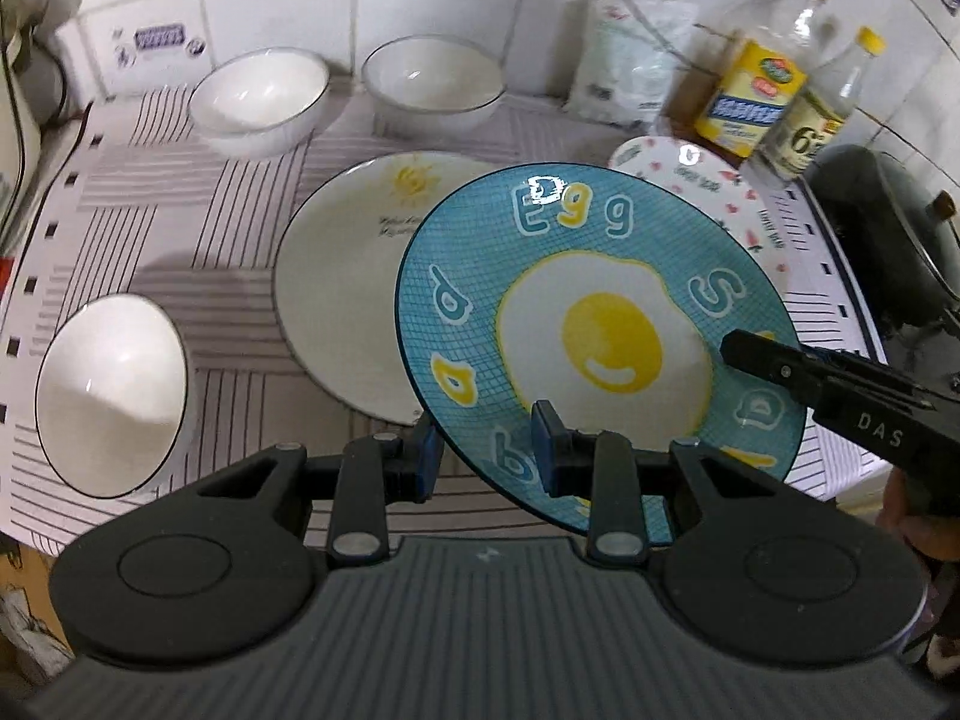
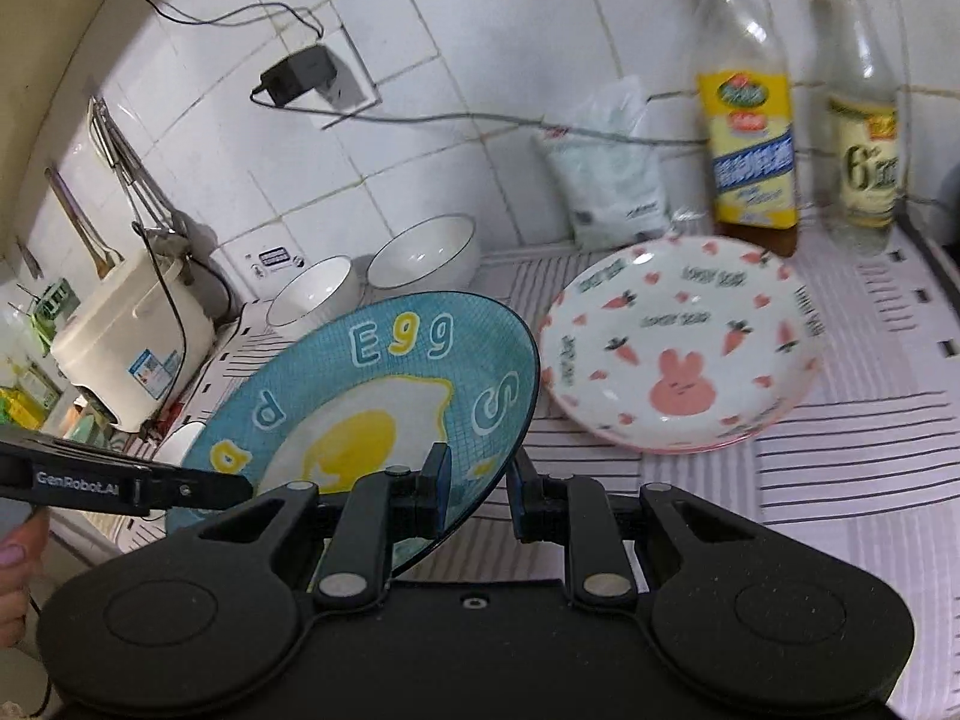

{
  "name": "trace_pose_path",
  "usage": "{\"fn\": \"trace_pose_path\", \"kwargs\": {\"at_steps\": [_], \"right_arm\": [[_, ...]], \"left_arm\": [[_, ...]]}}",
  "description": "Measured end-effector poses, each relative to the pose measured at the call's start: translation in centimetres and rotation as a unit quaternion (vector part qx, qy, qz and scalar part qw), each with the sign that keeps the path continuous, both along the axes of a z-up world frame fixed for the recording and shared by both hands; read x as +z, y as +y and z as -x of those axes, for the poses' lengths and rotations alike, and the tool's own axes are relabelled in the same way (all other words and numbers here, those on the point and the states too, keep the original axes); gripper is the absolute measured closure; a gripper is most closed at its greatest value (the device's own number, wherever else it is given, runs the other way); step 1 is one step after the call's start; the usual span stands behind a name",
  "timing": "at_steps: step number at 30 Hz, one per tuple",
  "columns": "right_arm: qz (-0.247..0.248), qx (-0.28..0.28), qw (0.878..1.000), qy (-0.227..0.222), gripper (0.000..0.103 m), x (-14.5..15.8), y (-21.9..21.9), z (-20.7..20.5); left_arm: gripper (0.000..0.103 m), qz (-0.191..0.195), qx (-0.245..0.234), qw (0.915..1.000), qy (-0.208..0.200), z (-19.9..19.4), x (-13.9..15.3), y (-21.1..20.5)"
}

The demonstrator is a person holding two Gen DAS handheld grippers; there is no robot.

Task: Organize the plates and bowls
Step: 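Carry the blue egg plate over the sun plate and lower it on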

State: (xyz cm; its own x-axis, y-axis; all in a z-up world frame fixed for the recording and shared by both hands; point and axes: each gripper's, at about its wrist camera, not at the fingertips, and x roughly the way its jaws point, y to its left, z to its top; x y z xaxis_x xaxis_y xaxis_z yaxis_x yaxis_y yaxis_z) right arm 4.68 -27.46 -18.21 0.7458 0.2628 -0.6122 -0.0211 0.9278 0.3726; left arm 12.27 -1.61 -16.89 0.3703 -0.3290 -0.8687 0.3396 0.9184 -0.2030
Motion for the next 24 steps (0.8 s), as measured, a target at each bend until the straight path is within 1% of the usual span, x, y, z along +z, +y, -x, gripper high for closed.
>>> {"fn": "trace_pose_path", "kwargs": {"at_steps": [1, 3, 5, 8, 11, 15, 20, 24], "right_arm": [[-0.005, 0.004, 1.000, 0.005, 0.079, -0.3, 0.1, -0.4], [0.001, 0.017, 1.000, 0.014, 0.079, -0.8, 0.7, -1.2], [0.001, 0.024, 0.999, 0.023, 0.079, -1.3, 1.4, -2.0], [0.006, 0.032, 0.999, 0.029, 0.078, -1.9, 2.4, -3.2], [0.004, 0.040, 0.999, 0.035, 0.078, -2.5, 3.1, -4.7], [0.010, 0.048, 0.998, 0.044, 0.078, -3.2, 3.8, -6.3], [0.043, 0.063, 0.996, 0.053, 0.078, -3.3, 4.8, -7.4], [0.060, 0.062, 0.995, 0.059, 0.078, -3.3, 5.4, -7.9]], "left_arm": [[0.074, -0.002, 0.002, 1.0000, 0.005, -0.1, -0.4, 0.4], [0.074, 0.000, 0.013, 0.9998, 0.016, -0.5, -1.1, 1.4], [0.074, 0.005, 0.028, 0.9990, 0.035, -1.3, -1.9, 2.2], [0.074, 0.002, 0.042, 0.9984, 0.038, -2.5, -2.8, 3.0], [0.074, -0.003, 0.045, 0.9980, 0.045, -3.7, -3.4, 3.4], [0.074, -0.004, 0.053, 0.9964, 0.066, -5.0, -4.2, 3.9], [0.074, -0.007, 0.058, 0.9944, 0.088, -6.1, -4.6, 4.2], [0.073, -0.010, 0.063, 0.9921, 0.108, -6.8, -4.8, 4.2]]}}
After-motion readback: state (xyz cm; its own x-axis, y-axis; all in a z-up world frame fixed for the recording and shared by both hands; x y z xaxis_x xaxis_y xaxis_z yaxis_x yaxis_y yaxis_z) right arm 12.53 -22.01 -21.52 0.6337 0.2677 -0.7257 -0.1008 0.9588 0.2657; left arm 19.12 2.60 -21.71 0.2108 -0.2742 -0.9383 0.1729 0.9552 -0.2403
